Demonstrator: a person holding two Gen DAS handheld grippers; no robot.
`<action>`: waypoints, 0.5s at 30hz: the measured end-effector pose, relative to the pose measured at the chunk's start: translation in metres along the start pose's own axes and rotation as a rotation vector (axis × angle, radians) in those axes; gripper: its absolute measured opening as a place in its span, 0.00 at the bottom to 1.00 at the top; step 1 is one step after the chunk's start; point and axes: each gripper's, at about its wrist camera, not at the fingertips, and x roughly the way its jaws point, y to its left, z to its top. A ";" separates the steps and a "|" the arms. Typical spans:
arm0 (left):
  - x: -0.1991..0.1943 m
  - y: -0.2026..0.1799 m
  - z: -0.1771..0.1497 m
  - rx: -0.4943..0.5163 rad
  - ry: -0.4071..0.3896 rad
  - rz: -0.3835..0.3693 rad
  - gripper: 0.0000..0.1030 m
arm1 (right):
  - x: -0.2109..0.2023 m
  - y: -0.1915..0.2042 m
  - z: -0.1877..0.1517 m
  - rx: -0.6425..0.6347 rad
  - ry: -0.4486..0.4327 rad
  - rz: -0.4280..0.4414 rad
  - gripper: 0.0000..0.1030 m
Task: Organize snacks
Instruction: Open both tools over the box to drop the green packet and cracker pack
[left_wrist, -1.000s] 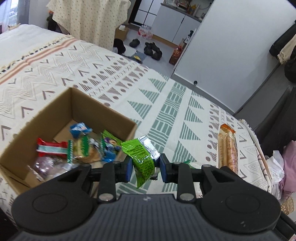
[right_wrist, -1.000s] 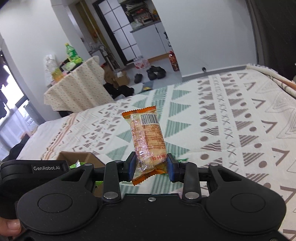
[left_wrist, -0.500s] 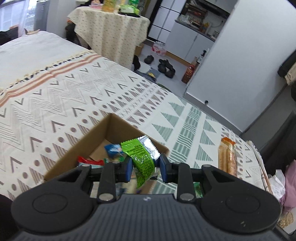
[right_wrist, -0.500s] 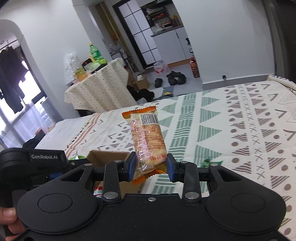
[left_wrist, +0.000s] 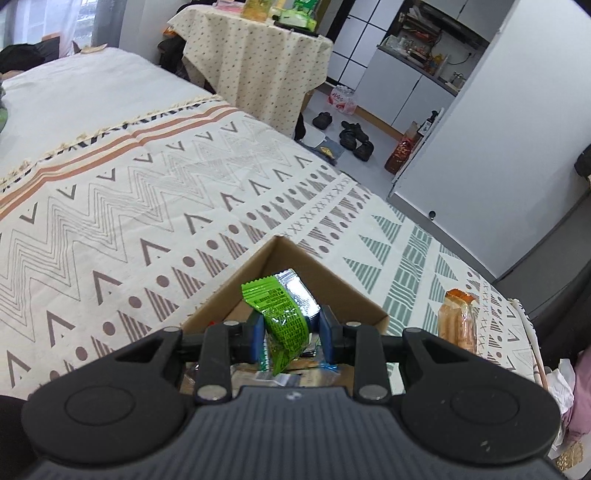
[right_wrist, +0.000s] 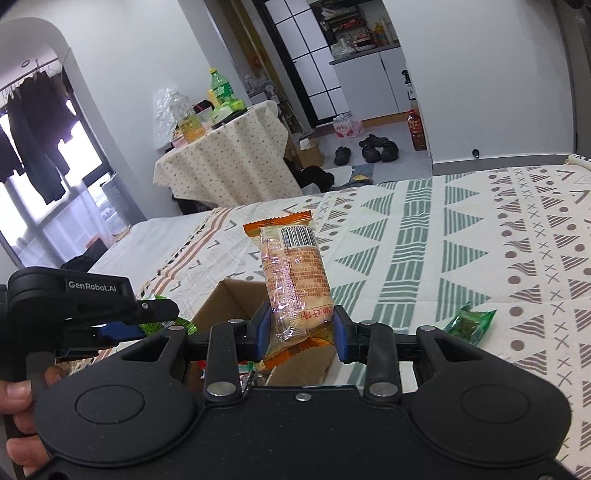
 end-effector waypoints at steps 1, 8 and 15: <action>0.002 0.003 0.000 -0.004 0.006 0.001 0.29 | 0.001 0.002 -0.001 -0.003 0.002 0.002 0.32; 0.022 0.015 -0.002 -0.014 0.059 0.014 0.32 | 0.017 0.017 -0.008 -0.020 0.033 0.014 0.32; 0.032 0.027 0.007 -0.036 0.079 0.025 0.47 | 0.035 0.028 -0.013 -0.031 0.071 0.021 0.32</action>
